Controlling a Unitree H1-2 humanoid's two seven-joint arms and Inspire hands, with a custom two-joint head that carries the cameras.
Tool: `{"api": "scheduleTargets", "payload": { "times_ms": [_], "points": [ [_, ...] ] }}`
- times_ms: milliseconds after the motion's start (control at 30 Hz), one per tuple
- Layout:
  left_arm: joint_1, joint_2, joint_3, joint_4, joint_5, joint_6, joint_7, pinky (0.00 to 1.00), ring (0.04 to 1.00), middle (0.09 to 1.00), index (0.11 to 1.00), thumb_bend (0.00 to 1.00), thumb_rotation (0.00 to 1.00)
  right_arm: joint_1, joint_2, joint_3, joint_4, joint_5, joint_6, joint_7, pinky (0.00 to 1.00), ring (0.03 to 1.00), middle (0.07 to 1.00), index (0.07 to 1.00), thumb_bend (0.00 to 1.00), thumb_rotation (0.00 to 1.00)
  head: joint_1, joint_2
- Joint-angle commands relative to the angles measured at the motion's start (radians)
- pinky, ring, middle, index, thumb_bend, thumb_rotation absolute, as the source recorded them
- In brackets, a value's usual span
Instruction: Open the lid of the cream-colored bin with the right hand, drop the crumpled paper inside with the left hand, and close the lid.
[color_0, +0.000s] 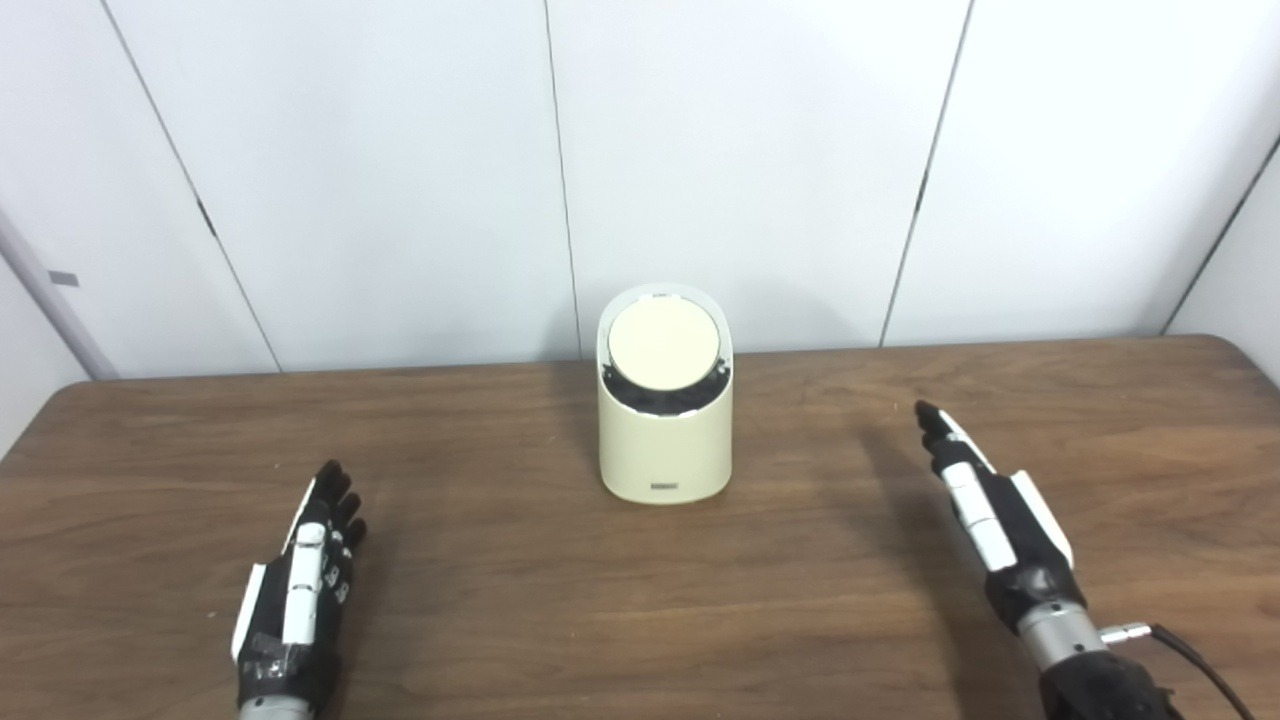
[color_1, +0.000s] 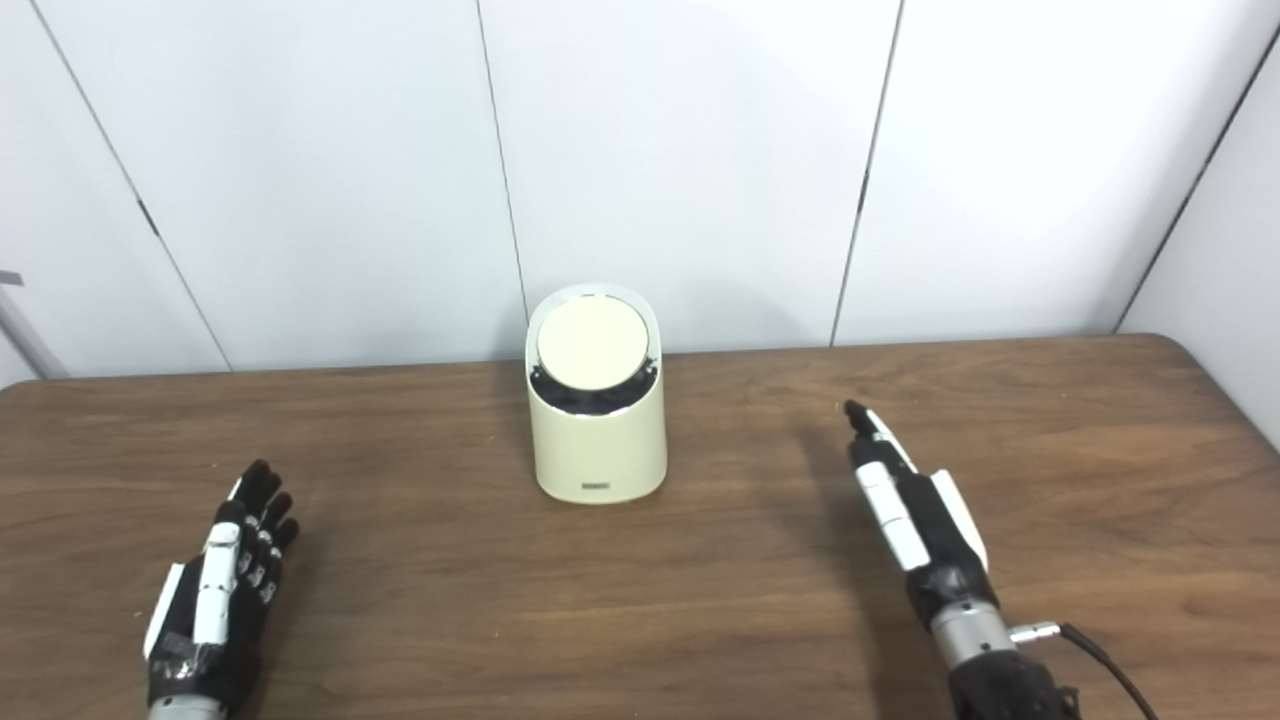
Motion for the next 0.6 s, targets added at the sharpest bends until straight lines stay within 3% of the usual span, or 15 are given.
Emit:
{"api": "scheduleTargets", "payload": {
  "times_ms": [0, 267, 567],
  "points": [
    [0.024, 0.010, 0.002, -0.015, -0.006, -0.011, -0.010, 1.00, 1.000, 1.000, 1.000, 0.47, 0.84, -0.006, 0.016, -0.016, -0.026, 0.067, -0.028, -0.001, 1.00, 0.998, 0.996, 0.972, 0.59, 1.00, -0.001, 0.002],
    [0.034, 0.015, -0.002, -0.022, -0.004, -0.025, -0.025, 1.00, 1.000, 1.000, 1.000, 0.49, 0.85, 0.020, 0.024, -0.033, 0.009, 0.156, -0.093, 0.000, 1.00, 1.000, 1.000, 1.000, 0.54, 1.00, -0.010, 0.025],
    [0.056, 0.014, 0.000, -0.023, -0.015, -0.036, -0.035, 1.00, 1.000, 1.000, 0.994, 0.50, 0.83, 0.058, 0.045, -0.029, -0.028, 0.175, -0.078, -0.019, 1.00, 1.000, 1.000, 1.000, 0.56, 1.00, 0.003, 0.061]
  ]
}}
